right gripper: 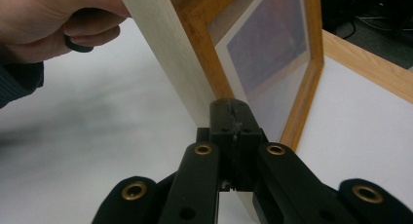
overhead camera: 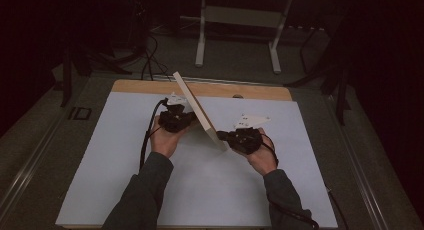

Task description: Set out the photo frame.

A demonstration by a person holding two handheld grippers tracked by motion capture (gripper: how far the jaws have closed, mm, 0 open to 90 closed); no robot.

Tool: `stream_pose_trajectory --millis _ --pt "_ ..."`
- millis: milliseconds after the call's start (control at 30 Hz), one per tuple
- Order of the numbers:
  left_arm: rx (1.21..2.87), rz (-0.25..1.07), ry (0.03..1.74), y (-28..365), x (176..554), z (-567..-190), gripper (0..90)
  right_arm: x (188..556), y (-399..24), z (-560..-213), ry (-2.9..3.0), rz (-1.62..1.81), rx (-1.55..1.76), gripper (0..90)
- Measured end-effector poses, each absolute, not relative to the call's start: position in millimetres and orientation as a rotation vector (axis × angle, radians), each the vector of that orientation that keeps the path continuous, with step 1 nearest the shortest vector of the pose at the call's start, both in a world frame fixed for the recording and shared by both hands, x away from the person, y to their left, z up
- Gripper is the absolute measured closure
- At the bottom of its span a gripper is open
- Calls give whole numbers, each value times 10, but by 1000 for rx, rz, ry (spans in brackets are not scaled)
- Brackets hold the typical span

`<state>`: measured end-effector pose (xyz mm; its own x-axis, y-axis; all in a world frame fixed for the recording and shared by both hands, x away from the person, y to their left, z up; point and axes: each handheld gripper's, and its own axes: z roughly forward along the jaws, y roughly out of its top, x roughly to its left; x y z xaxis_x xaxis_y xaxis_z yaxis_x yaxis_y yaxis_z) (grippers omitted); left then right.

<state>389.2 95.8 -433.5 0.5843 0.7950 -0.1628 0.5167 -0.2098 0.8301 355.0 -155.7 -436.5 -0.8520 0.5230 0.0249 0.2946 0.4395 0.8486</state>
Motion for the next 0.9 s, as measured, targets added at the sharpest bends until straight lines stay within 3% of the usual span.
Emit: stream_pose_trajectory --millis 900 --pt "1903 367 1037 984 3865 -4372 900 3592 -1264 -4350 2497 1379 650 898"
